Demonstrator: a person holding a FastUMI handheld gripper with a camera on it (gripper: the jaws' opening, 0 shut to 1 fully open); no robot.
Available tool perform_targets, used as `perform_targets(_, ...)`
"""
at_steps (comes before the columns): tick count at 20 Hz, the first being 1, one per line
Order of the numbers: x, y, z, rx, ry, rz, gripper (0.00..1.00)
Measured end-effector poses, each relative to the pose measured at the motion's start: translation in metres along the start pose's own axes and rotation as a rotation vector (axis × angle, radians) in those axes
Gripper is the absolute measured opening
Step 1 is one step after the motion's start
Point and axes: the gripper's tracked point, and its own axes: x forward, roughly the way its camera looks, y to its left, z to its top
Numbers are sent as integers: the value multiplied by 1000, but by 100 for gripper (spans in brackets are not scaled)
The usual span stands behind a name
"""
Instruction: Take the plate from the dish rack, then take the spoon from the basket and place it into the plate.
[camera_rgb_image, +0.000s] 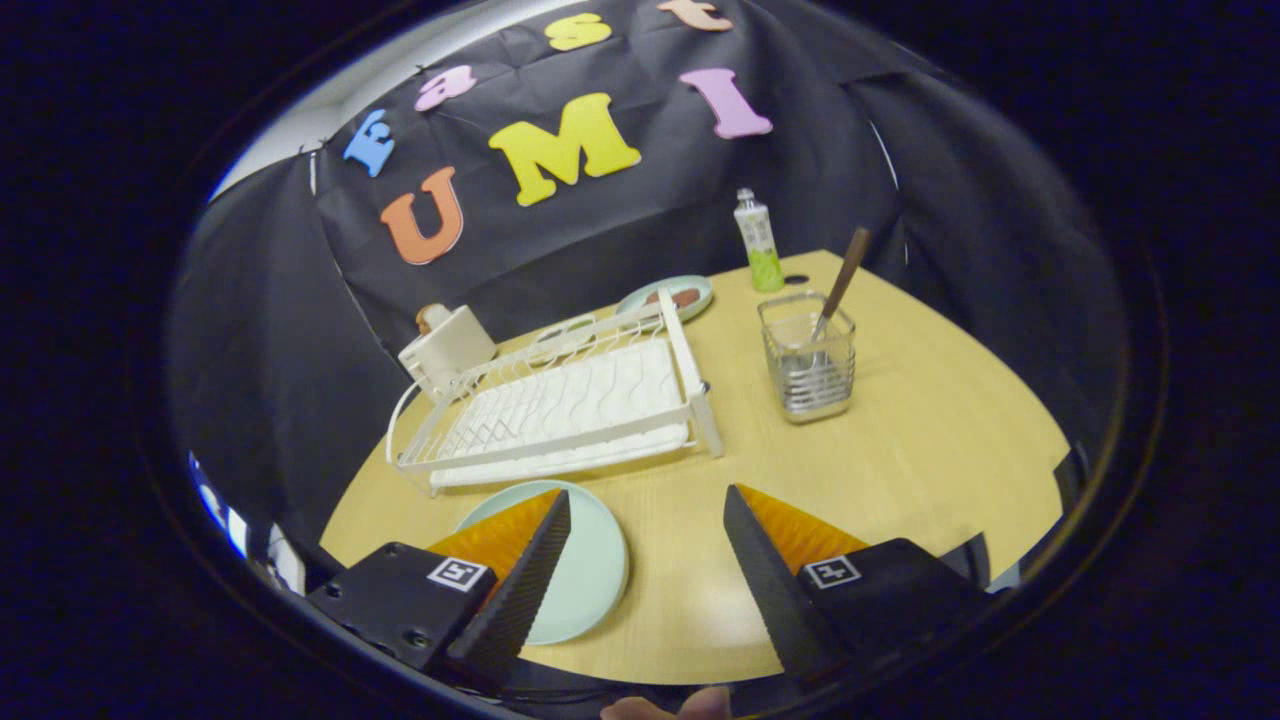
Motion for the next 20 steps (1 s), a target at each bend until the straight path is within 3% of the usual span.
perform_targets(3, -17, -32, 32, -136, -182, -141, 100)
perform_targets(6, -22, -56, 52, -197, -278, -222, 100)
perform_targets(10, -8, -77, 72, -194, -342, -222, 100)
perform_targets(20, 91, -151, 117, -136, -327, -247, 100)
